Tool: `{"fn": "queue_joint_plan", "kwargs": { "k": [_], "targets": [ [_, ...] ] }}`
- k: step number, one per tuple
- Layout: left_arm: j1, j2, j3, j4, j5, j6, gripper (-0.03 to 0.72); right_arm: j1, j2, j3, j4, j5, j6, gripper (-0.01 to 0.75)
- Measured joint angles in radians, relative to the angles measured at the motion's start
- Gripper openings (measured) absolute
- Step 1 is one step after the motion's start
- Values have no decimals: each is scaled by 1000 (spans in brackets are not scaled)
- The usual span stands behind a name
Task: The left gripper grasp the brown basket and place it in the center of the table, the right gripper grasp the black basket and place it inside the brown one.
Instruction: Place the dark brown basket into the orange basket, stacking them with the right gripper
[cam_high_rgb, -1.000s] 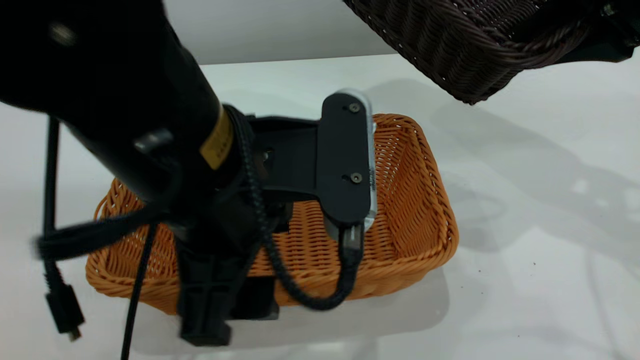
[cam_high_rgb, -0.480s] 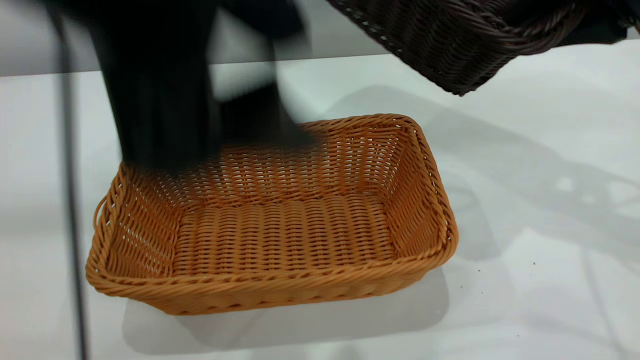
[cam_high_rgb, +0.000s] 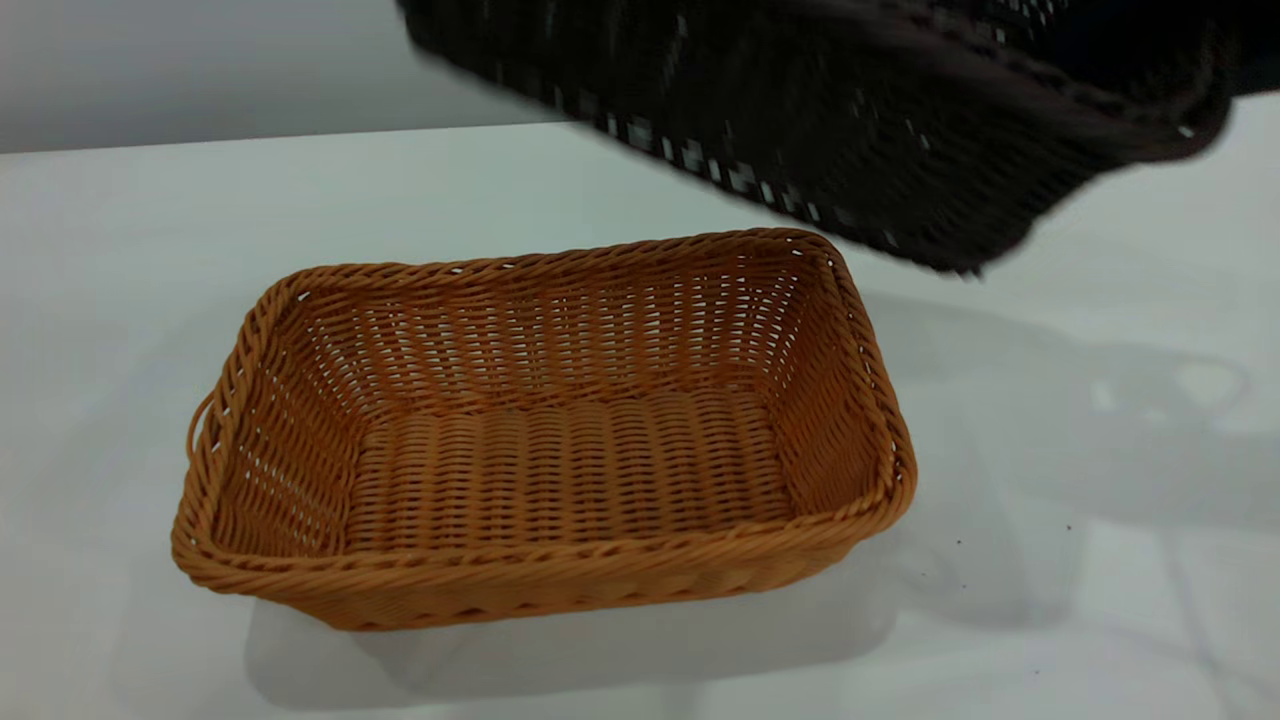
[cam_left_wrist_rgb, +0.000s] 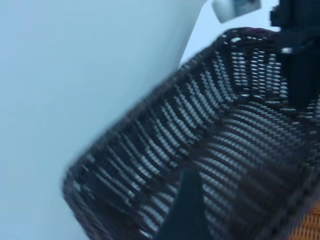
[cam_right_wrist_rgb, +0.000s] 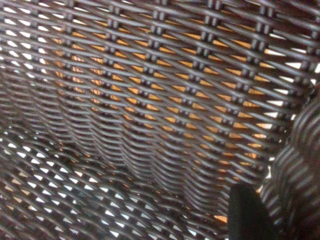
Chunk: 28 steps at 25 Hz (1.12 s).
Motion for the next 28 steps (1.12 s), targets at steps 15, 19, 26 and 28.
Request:
{"fn": "queue_joint_plan", "kwargs": {
  "k": [15,19,26,28],
  "targets": [
    [0,2,0,14,-17,-21,585,281,36,-143,-190,56,98,225],
    [0,2,0,14,-17,-22,585,298,95,-226,-216,110,100,225],
    [0,2,0,14,-17,-22,585,298,206,-302,-229,109,129,225],
    [0,2,0,14,-17,-22,585,298,233,-310,-229,108,132,225]
  ]
}}
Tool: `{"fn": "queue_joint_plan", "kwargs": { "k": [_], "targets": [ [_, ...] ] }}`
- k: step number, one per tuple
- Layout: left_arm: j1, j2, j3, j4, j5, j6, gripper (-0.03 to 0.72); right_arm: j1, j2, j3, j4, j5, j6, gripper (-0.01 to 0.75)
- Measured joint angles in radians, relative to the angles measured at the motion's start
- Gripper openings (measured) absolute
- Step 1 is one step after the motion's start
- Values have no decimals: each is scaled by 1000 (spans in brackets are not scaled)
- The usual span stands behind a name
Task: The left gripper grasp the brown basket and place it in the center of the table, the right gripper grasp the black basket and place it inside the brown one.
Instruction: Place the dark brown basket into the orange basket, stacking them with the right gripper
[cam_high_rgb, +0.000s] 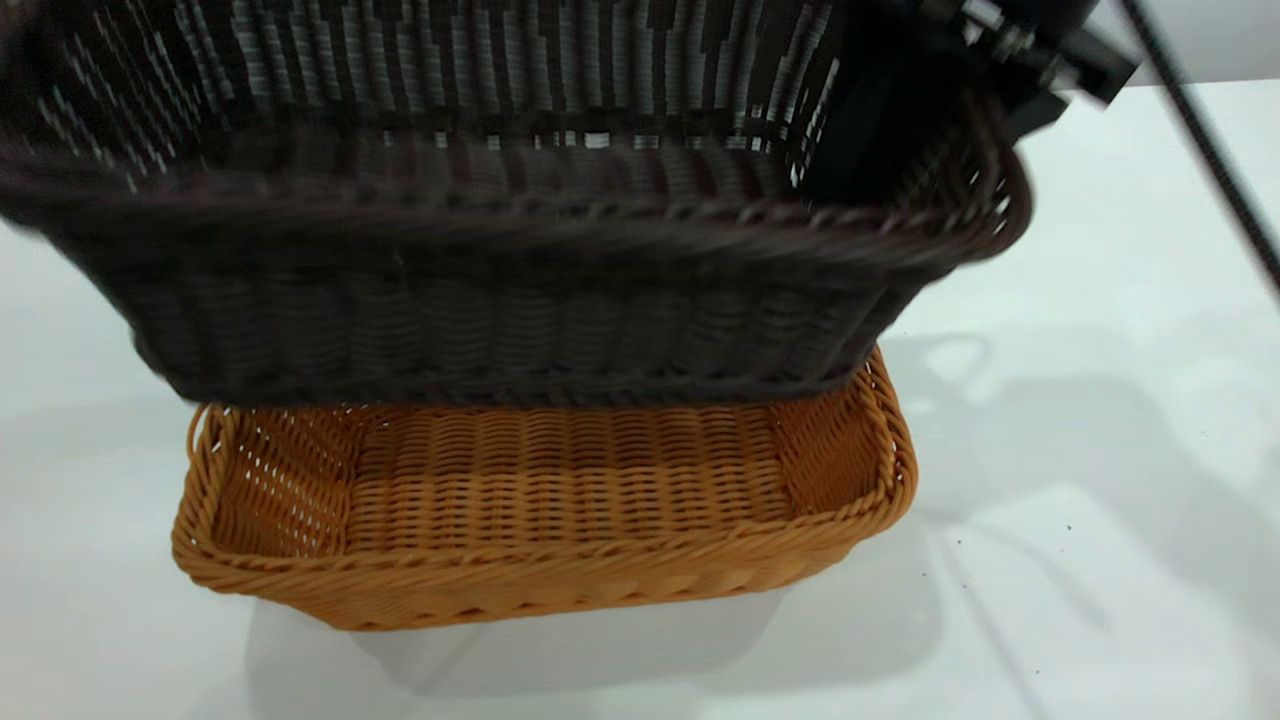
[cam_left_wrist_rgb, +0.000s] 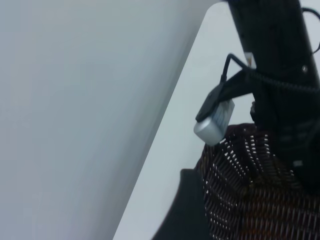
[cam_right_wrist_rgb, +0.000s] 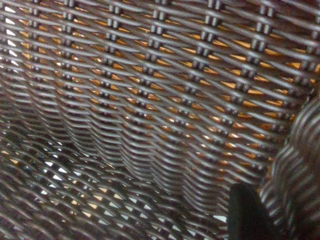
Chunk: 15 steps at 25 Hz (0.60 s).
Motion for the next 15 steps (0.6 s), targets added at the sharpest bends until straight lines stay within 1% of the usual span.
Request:
{"fn": "queue_joint_plan", "kwargs": {
  "k": [15],
  "targets": [
    [0,0,0,-1,0,-23,585,0,90,1,-3,-66,4,225]
  ]
}}
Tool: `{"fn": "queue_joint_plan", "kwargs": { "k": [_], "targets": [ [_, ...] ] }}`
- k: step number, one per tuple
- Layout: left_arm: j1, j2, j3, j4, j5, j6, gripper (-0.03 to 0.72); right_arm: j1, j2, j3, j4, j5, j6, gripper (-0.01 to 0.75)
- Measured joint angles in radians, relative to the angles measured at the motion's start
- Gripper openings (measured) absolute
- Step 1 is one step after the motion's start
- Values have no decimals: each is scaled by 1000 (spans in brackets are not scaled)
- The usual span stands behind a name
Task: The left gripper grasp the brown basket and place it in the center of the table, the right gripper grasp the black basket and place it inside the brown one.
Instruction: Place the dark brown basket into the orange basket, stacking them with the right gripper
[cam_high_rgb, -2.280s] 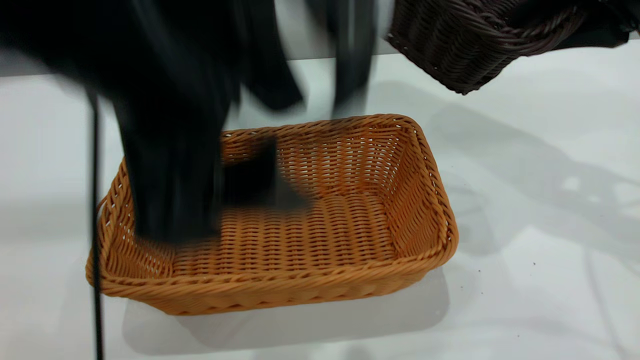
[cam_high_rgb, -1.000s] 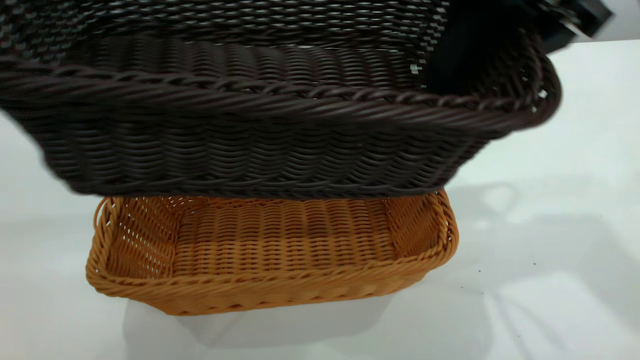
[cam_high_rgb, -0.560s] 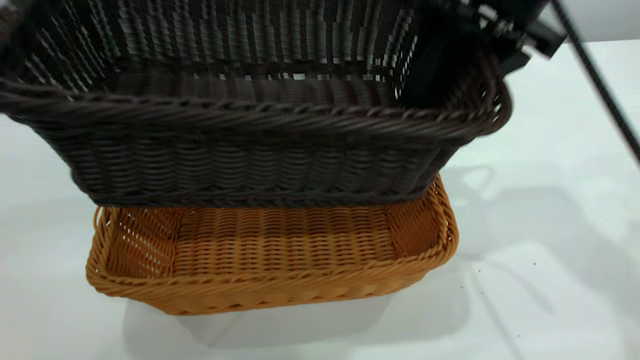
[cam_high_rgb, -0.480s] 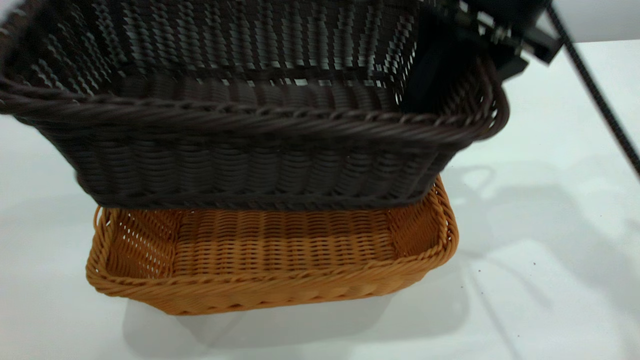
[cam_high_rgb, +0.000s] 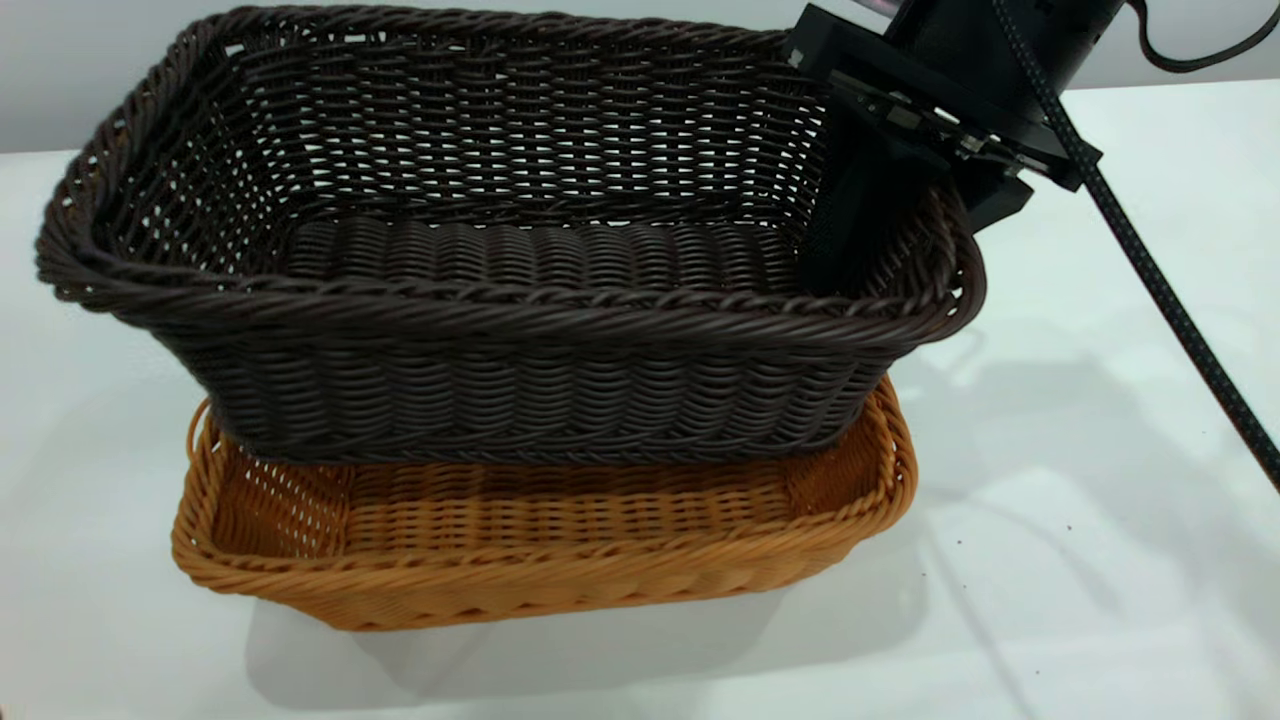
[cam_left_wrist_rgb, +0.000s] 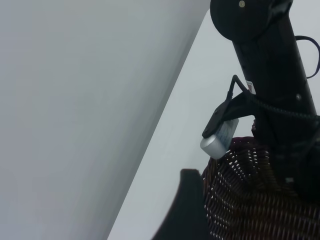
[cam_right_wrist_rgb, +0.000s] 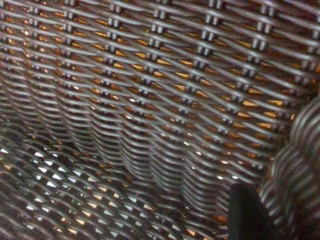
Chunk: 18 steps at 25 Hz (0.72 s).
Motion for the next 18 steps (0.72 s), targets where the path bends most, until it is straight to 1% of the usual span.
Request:
{"fn": "queue_joint_plan", "kwargs": {
  "k": [10,18],
  "targets": [
    [0,0,0,1,1,-3,585,1,-1,0,-22,9,14,225],
    [0,0,0,2,2,-2,585,42,17,0,-28,-10,13,225]
  ]
}}
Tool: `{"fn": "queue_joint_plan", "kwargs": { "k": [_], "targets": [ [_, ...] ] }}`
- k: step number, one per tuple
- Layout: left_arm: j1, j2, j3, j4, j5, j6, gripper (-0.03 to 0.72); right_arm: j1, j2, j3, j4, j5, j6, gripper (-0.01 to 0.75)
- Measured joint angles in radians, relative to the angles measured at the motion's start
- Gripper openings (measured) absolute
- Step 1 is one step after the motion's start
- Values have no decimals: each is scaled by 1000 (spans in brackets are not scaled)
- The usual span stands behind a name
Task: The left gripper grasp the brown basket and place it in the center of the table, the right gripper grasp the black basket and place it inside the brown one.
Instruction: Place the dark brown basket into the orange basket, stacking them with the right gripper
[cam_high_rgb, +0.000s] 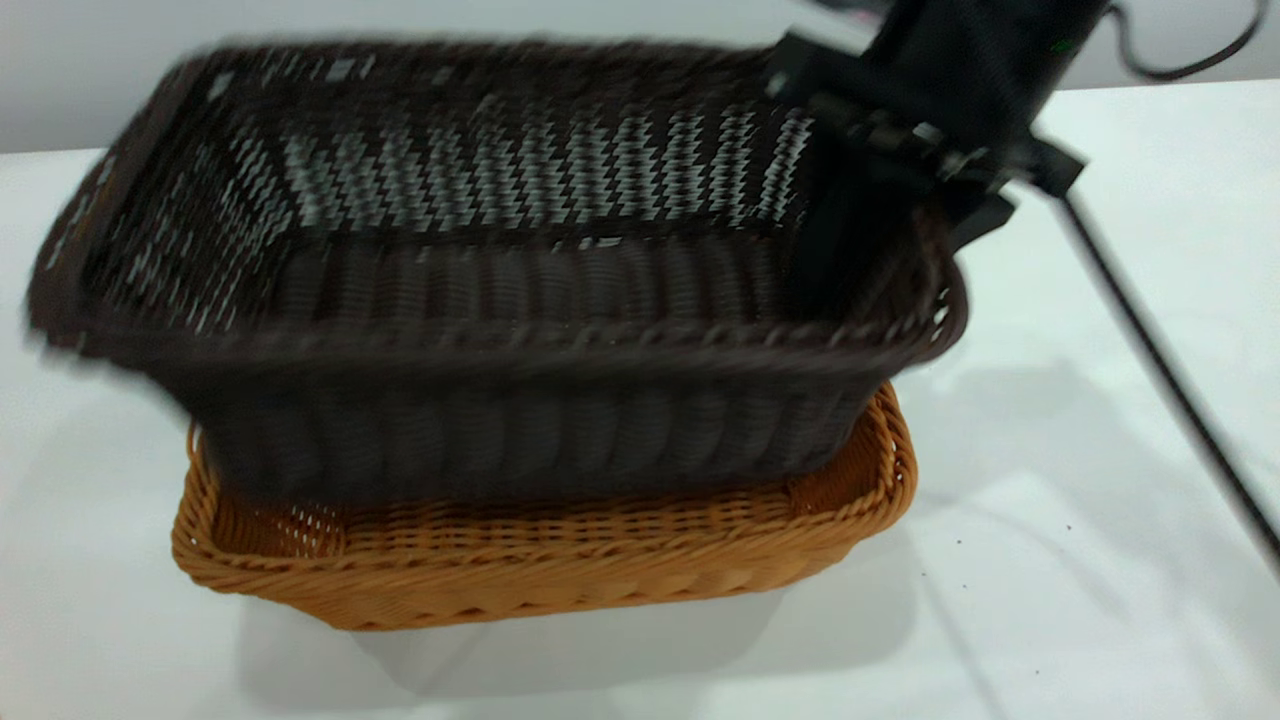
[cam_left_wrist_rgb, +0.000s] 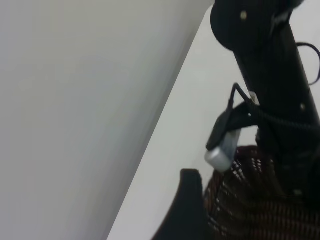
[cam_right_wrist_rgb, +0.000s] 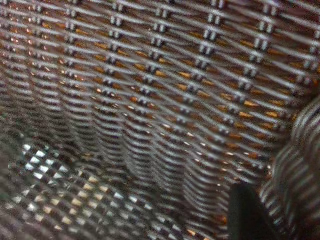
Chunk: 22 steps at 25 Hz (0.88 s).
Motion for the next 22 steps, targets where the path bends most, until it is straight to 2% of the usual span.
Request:
{"fn": "queue_joint_plan", "kwargs": {
  "k": [10,22],
  "targets": [
    [0,0,0,2,6,0,585,7,34,1,-45,-75,48,225],
    [0,0,0,48,6,0,585,7,50,1,-46,-99,44,225]
  ]
}}
